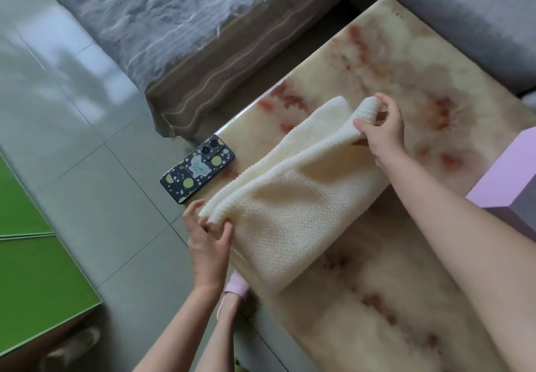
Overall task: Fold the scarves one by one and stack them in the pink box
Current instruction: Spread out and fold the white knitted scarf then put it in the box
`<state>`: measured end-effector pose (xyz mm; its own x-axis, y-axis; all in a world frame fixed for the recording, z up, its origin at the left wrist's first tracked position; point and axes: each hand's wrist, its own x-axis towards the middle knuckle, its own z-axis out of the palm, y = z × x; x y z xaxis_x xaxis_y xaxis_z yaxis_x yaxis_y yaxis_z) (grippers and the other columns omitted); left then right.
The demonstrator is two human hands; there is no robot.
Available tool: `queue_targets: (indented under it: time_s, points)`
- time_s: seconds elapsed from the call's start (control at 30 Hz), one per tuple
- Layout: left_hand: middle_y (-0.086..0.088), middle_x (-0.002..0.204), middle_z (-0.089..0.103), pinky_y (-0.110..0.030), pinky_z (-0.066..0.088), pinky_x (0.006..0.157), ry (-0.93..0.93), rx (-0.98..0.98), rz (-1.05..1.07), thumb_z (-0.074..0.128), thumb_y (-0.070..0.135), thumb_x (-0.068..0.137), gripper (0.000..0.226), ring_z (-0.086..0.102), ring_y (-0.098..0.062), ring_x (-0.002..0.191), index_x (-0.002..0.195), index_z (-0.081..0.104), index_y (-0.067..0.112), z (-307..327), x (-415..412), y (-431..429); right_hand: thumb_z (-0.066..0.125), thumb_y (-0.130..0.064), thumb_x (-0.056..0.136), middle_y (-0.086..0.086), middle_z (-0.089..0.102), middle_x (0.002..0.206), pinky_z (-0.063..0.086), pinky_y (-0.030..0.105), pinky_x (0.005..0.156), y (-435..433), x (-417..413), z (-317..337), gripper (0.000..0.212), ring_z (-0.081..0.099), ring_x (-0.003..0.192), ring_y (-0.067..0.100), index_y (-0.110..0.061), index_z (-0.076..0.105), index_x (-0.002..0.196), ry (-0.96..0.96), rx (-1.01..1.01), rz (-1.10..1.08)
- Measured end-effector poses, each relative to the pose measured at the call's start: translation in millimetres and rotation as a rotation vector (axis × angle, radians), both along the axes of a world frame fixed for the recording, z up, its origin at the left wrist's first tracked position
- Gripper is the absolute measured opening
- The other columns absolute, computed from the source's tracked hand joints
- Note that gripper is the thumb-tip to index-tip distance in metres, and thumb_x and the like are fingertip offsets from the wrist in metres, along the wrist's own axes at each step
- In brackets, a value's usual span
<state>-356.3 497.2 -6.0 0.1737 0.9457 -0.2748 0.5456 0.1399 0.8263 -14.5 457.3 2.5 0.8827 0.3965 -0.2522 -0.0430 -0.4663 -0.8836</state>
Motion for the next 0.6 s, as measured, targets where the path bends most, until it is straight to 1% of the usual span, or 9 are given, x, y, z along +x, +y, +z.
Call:
queue_targets:
  time_s: [0.07,0.13,0.2,0.23,0.27,0.33,0.43,0.53,0.6]
  points:
    - [-0.006,0.095,0.065,-0.031,0.048,0.079,0.021,-0.005,0.016,0.065,0.005,0.082,0.056,0.059,-0.002,0.077,0.125,0.034,0.025,-3.8,1.5,5.5,0.067,-0.003,0.08,-0.003,0.049,0.114,0.054,0.018,0.068,7.3,-0.4,-4.1,0.061,0.052,0.099,0.014,-0.025,0.045,0.133,0.005,-0.013,-0.001]
    - [-0.008,0.097,0.064,-0.034,0.048,0.079,0.037,-0.01,0.027,0.065,0.005,0.082,0.056,0.059,-0.006,0.075,0.125,0.035,0.024,-7.1,2.2,8.0,0.066,-0.003,0.081,-0.002,0.049,0.117,0.054,0.017,0.064,12.2,-0.1,-7.9,0.06,0.052,0.101,0.015,-0.026,0.045,0.133,0.021,-0.009,-0.01]
    - [-0.011,0.098,0.063,-0.036,0.047,0.079,0.034,-0.009,0.048,0.063,0.005,0.082,0.056,0.06,-0.017,0.076,0.124,0.034,0.027,-9.9,2.7,11.3,0.065,-0.002,0.081,0.0,0.05,0.12,0.055,0.019,0.064,17.2,2.1,-10.8,0.06,0.053,0.102,0.015,-0.025,0.046,0.133,0.02,-0.013,-0.021]
    - [-0.013,0.099,0.063,-0.038,0.048,0.079,0.031,-0.007,0.061,0.062,0.005,0.082,0.056,0.06,-0.025,0.079,0.124,0.033,0.03,-11.5,2.4,13.9,0.066,-0.003,0.081,0.0,0.05,0.119,0.057,0.022,0.067,20.5,2.5,-10.6,0.06,0.053,0.102,0.015,-0.026,0.046,0.133,0.017,-0.009,-0.024]
    - [-0.013,0.1,0.062,-0.041,0.048,0.08,0.033,-0.004,0.071,0.062,0.005,0.082,0.057,0.06,-0.031,0.085,0.122,0.033,0.033,-13.4,1.9,17.1,0.066,-0.003,0.081,-0.001,0.05,0.118,0.058,0.029,0.073,24.2,3.2,-10.6,0.06,0.053,0.102,0.015,-0.026,0.046,0.132,0.003,-0.008,-0.018]
    - [-0.012,0.102,0.062,-0.045,0.049,0.081,0.051,0.0,0.084,0.061,0.008,0.082,0.056,0.06,-0.036,0.092,0.121,0.032,0.037,-16.6,0.8,24.4,0.067,-0.004,0.08,-0.003,0.051,0.114,0.058,0.04,0.079,32.4,4.0,-12.6,0.059,0.054,0.1,0.014,-0.025,0.046,0.131,-0.009,0.003,0.004]
    - [-0.008,0.103,0.061,-0.046,0.05,0.085,0.073,-0.014,0.087,0.06,0.009,0.084,0.054,0.059,-0.029,0.089,0.124,0.033,0.033,-20.6,0.6,32.6,0.069,-0.01,0.08,0.0,0.052,0.117,0.057,0.035,0.079,40.6,0.9,-20.3,0.063,0.053,0.099,0.012,-0.024,0.043,0.135,0.011,-0.018,0.054]
    - [-0.003,0.108,0.055,-0.045,0.047,0.091,0.062,-0.058,0.032,0.06,0.009,0.087,0.047,0.057,-0.022,0.095,0.125,0.038,0.027,-25.4,1.6,32.8,0.076,-0.039,0.071,0.001,0.048,0.131,0.054,0.042,0.089,42.1,-3.3,-27.9,0.086,0.052,0.115,0.016,-0.031,0.031,0.143,0.066,-0.047,0.107]
    - [-0.002,0.11,0.054,-0.044,0.047,0.091,0.06,-0.102,0.017,0.062,0.019,0.088,0.044,0.056,-0.022,0.095,0.125,0.04,0.026,-27.2,3.8,32.7,0.076,-0.043,0.074,0.004,0.044,0.135,0.054,0.042,0.089,42.9,-1.9,-32.1,0.094,0.051,0.117,0.017,-0.03,0.021,0.149,0.064,-0.065,0.159]
